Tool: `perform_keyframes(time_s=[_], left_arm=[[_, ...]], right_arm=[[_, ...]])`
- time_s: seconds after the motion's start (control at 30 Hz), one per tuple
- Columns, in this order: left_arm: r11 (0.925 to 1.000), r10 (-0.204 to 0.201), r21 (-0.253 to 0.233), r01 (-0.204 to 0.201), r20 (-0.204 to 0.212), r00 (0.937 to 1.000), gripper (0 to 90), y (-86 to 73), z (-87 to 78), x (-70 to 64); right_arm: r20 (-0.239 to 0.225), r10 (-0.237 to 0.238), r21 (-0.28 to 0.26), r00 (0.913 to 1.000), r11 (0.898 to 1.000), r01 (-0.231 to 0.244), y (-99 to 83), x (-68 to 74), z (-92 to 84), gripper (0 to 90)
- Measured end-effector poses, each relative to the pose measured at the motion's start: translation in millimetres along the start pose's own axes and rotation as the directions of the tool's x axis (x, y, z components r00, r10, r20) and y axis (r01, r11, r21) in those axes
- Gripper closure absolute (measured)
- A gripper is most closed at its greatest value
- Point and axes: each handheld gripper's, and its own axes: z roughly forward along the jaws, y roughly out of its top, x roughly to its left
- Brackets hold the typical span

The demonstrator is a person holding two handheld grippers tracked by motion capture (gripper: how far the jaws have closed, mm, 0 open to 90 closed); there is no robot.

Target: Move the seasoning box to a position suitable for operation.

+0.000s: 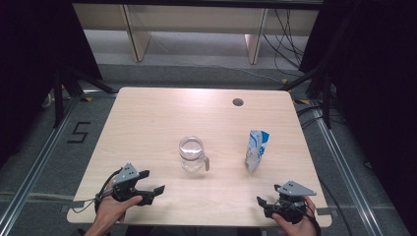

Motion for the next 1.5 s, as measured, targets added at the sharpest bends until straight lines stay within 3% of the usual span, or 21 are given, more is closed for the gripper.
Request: perform_keyframes(time_s=[0.03, 0.1, 0.27, 0.37, 0.43, 0.5, 0.53, 0.57, 0.7, 0.73, 0.77, 0.8, 0.97, 1.03, 1.1, 1.2, 1.33, 1.37, 1.5], left_arm=[[1.0, 0.007, 0.007, -0.007, 0.0, 1.0, 15.1, 0.3, 0.0, 0.1], [0.9999, 0.009, 0.009, -0.009, -0.006, 0.9999, 15.1, 0.1, 0.6, -1.1], [0.9997, 0.02, -0.013, -0.02, -0.006, 0.9998, 14.9, 2.7, -0.9, -2.3], [0.9997, -0.008, -0.023, 0.008, 0.0, 1.0, 14.9, 5.1, -0.5, -3.5], [0.9996, 0.019, -0.021, -0.019, -0.003, 0.9998, 16.2, 8.5, -1.0, -2.8], [0.9995, -0.002, -0.033, 0.001, -0.006, 1.0, 20.0, 12.0, 0.5, -4.8], [0.9994, 0.023, -0.024, -0.023, 0.001, 0.9997, 22.2, 14.6, 0.2, -4.0], [0.9993, 0.008, -0.037, -0.008, -0.001, 1.0, 23.6, 18.2, 2.0, -7.1], [0.9986, 0.016, -0.05, -0.016, 0.01, 0.9998, 28.3, 24.6, 5.2, -10.0], [0.9984, 0.011, -0.055, -0.011, 0.014, 0.9998, 29.3, 26.7, 6.8, -11.4], [0.9974, 0.042, -0.06, -0.04, 0.028, 0.9987, 31.2, 30.3, 8.5, -11.4], [0.9976, 0.03, -0.064, -0.028, 0.026, 0.9992, 33.7, 31.8, 9.9, -13.3], [0.9938, 0.071, -0.088, -0.067, 0.038, 0.9967, 39.7, 45.7, 16.7, -21.8], [0.9902, 0.1, -0.103, -0.094, 0.05, 0.9938, 46.1, 55.3, 20.7, -27.5], [0.9885, 0.115, -0.105, -0.108, 0.055, 0.9919, 52.1, 61.3, 22.7, -30.0], [0.9862, 0.131, -0.11, -0.123, 0.063, 0.9894, 61.5, 67.9, 25.8, -34.2], [0.9851, 0.136, -0.117, -0.126, 0.081, 0.9874, 72.1, 72.7, 28.8, -39.6], [0.9837, 0.146, -0.118, -0.135, 0.087, 0.9855, 74.2, 76.4, 31.5, -43.0], [0.9819, 0.162, -0.116, -0.15, 0.103, 0.9814, 78.3, 85.7, 38.2, -47.3]], right_arm=[[0.0, 0.0, 0.0, 1.0, 1.0, 0.0, 0.0, 0.0, 0.0, 21.7], [0.018, -0.05, -0.026, 0.9986, 0.998, 0.051, 0.8, -4.1, -0.1, 21.0], [0.014, -0.045, -0.036, 0.9989, 0.998, 0.046, 0.6, -5.0, 0.8, 19.8], [0.016, -0.046, -0.037, 0.9988, 0.998, 0.047, 0.6, -5.0, 0.8, 19.9], [0.012, -0.018, -0.029, 0.9998, 0.999, 0.018, 0.3, -3.6, 0.4, 19.9], [0.02, -0.035, -0.035, 0.9992, 0.999, 0.036, 0.2, -6.4, 0.3, 20.1], [0.006, -0.026, -0.031, 0.9996, 0.999, 0.027, -0.4, -7.2, 0.4, 20.2], [0.01, -0.023, -0.035, 0.9997, 0.999, 0.023, -0.7, -7.5, 0.6, 20.4], [0.006, -0.012, -0.036, 0.9999, 0.999, 0.012, -1.2, -8.7, 0.9, 20.5], [0.023, -0.018, -0.043, 0.9996, 0.999, 0.019, -1.3, -9.2, 0.7, 20.5], [0.025, -0.001, -0.037, 0.9997, 0.999, 0.002, -1.6, -7.8, 0.2, 20.5], [0.014, 0.014, -0.032, 0.9998, 0.999, -0.014, -1.6, -6.8, -0.2, 20.8], [0.024, -0.012, -0.043, 0.9996, 0.999, 0.013, -1.7, -8.9, 0.6, 20.8], [0.012, -0.02, -0.042, 0.9997, 0.999, 0.02, -2.1, -11.5, 1.1, 20.9], [0.019, 0.016, -0.036, 0.9997, 0.999, -0.016, -2.2, -8.7, -0.1, 20.9], [0.021, -0.031, -0.045, 0.9993, 0.998, 0.032, -1.3, -12.2, 1.7, 21.0], [0.024, -0.046, -0.051, 0.9987, 0.998, 0.047, -1.5, -11.5, 1.5, 21.3], [0.026, -0.02, -0.044, 0.9995, 0.999, 0.021, -2.2, -9.4, 0.7, 21.3], [0.015, -0.029, -0.034, 0.9995, 0.999, 0.03, -2.4, -10.8, -0.3, 21.5]])
